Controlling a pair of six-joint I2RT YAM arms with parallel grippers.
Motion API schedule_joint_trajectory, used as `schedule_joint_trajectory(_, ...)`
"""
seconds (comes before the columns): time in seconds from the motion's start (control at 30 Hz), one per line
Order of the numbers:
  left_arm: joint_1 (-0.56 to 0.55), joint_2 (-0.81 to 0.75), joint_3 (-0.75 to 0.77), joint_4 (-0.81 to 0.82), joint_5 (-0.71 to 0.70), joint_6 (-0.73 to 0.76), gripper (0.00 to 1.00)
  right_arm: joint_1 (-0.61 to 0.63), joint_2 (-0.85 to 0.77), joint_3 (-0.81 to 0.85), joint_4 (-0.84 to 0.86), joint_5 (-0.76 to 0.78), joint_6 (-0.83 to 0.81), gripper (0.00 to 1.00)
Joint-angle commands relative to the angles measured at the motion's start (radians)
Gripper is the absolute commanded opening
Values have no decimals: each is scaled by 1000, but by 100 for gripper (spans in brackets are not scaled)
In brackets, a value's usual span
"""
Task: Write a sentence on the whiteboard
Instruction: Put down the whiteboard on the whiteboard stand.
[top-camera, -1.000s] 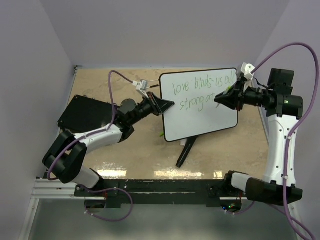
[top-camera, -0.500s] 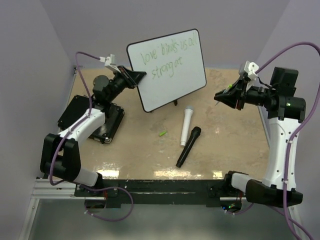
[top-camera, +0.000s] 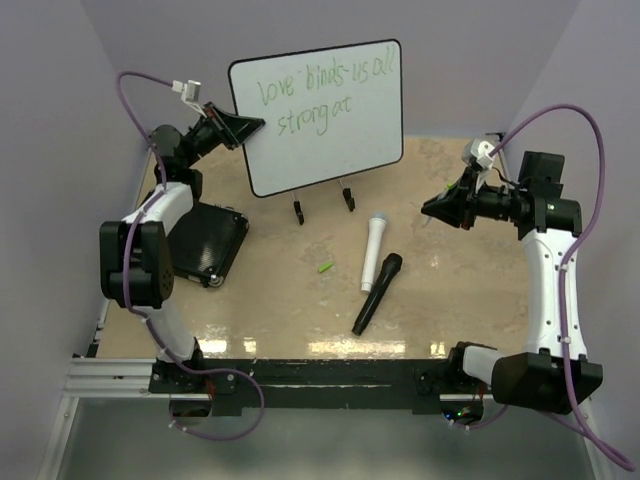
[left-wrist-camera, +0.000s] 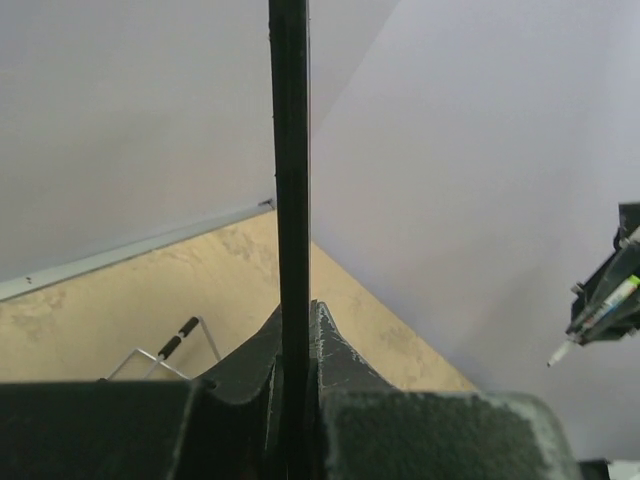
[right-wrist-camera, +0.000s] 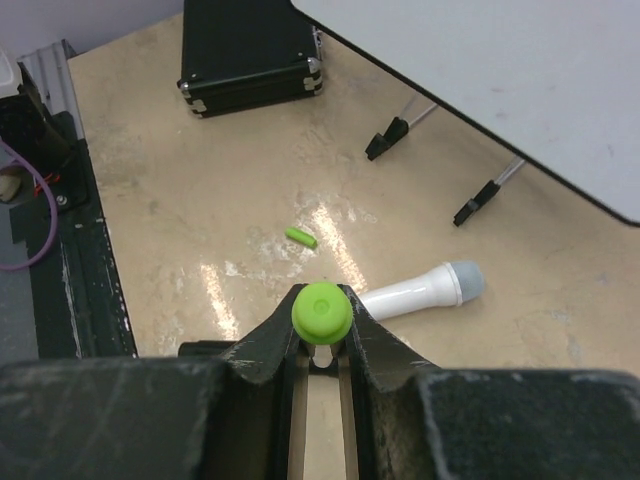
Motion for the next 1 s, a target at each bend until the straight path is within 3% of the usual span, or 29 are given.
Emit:
schedule_joint_trajectory(0.0,-7,29,128,185,78,-29,0,5,-16,-48,105,9,33,0)
schedule_joint_trajectory(0.83,22,324,262,179,49,31,0,5,13,-165,219,10,62,0)
schedule_joint_trajectory(0.97,25,356,219,286,52,-1,0,5,16,-171,227,16,66,0)
